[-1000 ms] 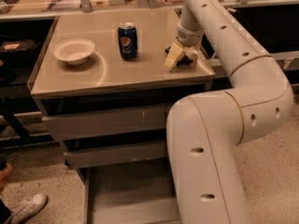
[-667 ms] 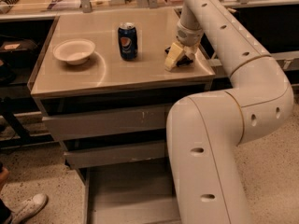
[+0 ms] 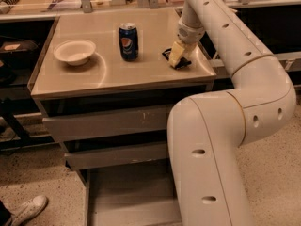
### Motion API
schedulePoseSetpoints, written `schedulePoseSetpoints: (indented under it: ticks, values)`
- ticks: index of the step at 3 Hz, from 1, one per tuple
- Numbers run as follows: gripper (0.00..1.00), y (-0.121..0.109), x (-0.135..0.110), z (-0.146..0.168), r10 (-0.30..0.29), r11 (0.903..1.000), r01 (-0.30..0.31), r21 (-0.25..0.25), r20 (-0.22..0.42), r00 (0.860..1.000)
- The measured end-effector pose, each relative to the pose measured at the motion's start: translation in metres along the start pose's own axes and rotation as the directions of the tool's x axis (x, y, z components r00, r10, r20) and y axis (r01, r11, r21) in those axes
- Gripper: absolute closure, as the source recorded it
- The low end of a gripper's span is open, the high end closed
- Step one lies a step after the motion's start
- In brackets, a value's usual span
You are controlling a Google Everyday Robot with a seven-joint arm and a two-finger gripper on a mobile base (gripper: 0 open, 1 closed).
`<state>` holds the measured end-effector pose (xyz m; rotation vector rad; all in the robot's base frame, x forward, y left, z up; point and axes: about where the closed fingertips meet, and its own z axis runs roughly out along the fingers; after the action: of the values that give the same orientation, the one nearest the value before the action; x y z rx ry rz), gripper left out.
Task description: Place rxbar chocolate into bottom drawer
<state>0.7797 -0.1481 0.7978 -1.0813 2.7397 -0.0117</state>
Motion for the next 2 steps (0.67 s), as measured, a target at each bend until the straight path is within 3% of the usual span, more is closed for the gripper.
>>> schedulePoseSetpoints:
  ticks: [1,2]
  values:
    - [1.00,0.0000,0.0000,0.0000,0.000,1.0000,0.000,0.000,0.000,1.000]
    - [1.00,-0.0007,-0.0016,-0.0085,0.000,1.0000,0.000,0.000,0.000,1.000]
